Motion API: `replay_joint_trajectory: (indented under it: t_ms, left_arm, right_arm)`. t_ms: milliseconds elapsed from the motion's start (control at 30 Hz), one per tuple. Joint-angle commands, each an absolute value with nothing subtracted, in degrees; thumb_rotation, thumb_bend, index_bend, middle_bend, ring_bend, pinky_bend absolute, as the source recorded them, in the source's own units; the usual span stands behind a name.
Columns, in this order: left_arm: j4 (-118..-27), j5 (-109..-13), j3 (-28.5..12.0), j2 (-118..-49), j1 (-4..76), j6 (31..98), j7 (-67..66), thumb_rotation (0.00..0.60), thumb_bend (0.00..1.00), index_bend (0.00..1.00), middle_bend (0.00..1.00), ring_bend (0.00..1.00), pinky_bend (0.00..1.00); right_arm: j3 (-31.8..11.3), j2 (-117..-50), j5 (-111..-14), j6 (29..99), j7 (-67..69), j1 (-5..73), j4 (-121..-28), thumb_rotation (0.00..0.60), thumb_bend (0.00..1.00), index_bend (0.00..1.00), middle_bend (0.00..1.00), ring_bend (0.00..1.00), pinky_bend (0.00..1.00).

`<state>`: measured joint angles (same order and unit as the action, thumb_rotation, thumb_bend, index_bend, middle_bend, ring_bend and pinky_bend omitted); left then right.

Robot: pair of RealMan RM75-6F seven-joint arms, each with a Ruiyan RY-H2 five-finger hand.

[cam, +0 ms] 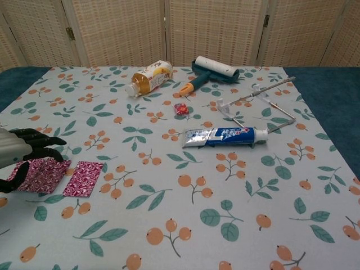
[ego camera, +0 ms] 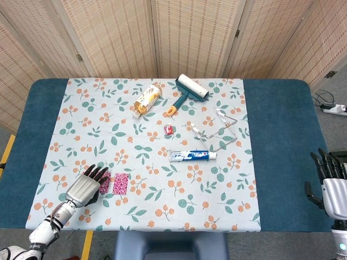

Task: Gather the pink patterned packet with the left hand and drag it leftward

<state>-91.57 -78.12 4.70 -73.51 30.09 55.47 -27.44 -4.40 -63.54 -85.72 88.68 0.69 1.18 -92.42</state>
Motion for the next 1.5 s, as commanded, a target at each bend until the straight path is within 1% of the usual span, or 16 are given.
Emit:
replay_joint_trajectory:
  t_ms: [33,67,100,133,200,300,467,767,1000,1167,1300,1500]
  left_arm:
    - [-92.3,-77.4,3.6,-72.7,29.8,56.0,-25.0,0.366,0.7,0.17,0.0,0.0,0.0]
    - [-92.3,-77.5,3.4,-72.8,29.9,56.1,-24.8,0.365,0.59,0.17,0.0,0.0,0.0]
    - [-92.3,-77.4,3.3,-73.1,30.0,56.0,-24.8,0.366,0.51,0.16,0.0,0.0,0.0]
    - [-92.4,-77.3,3.3,-73.4,30.1,55.7,-25.1,0.365,0.46,0.16,0.0,0.0,0.0]
    - [-92.8,-76.8,3.2,-74.0,30.6,54.9,-26.0,0.366,0.39,0.14,0.0,0.0,0.0]
    - [-93.5,-75.8,2.8,-75.4,31.2,54.2,-27.8,0.365,0.35,0.13,0.0,0.0,0.0]
    - [-94.1,-72.6,1.7,-78.2,32.3,53.2,-31.4,0.364,0.33,0.12,0.0,0.0,0.0]
    - [-93.8,-65.5,0.3,-81.8,33.9,53.8,-39.6,0.365,0.33,0.12,0.0,0.0,0.0]
    - [-93.3,-61.2,0.4,-83.6,34.7,54.5,-43.2,0.374,0.33,0.12,0.0,0.0,0.0]
    - [-93.7,-59.4,0.7,-83.9,35.3,54.6,-44.0,0.374,0.33,0.12,0.0,0.0,0.0]
    - [-93.5,-58.1,0.9,-84.3,35.7,55.0,-44.9,0.388,0.33,0.11,0.0,0.0,0.0]
    - [-93.7,-55.7,1.4,-84.3,36.4,55.2,-46.2,0.393,0.33,0.11,0.0,0.0,0.0]
  right_arm:
    - [-4.4,-63.6,-85.7,88.6,0.9,1.2,-92.2,0.599,0.53,0.0,0.0,0.0,0.0]
    - [-4.4,-63.6,-85.6,88.5,0.9,1.2,-92.1,0.599,0.53,0.0,0.0,0.0,0.0]
    - [-4.4,-63.7,-85.6,88.5,1.0,1.2,-92.0,0.598,0.53,0.0,0.0,0.0,0.0]
    - [-4.4,-63.7,-85.6,88.4,1.1,1.2,-91.9,0.598,0.53,0.0,0.0,0.0,0.0]
    - [-4.4,-63.8,-85.6,88.4,1.4,1.2,-91.7,0.598,0.53,0.0,0.0,0.0,0.0]
    - [-4.5,-63.8,-85.5,88.3,1.7,1.2,-91.4,0.599,0.53,0.0,0.0,0.0,0.0]
    - [-4.5,-63.7,-85.4,88.3,2.3,1.2,-90.9,0.598,0.53,0.0,0.0,0.0,0.0]
    - [-4.5,-64.0,-85.0,88.1,3.5,1.0,-89.8,0.598,0.53,0.0,0.0,0.0,0.0]
    - [-4.5,-64.0,-84.9,87.8,4.0,1.1,-89.4,0.6,0.53,0.0,0.0,0.0,0.0]
    - [-4.5,-64.1,-84.9,87.6,4.2,1.1,-89.1,0.599,0.53,0.0,0.0,0.0,0.0]
    - [-4.5,-64.2,-84.9,87.5,4.5,1.2,-88.9,0.599,0.53,0.0,0.0,0.0,0.0]
    - [-4.5,-64.1,-84.8,87.6,4.7,1.1,-88.7,0.599,0.53,0.0,0.0,0.0,0.0]
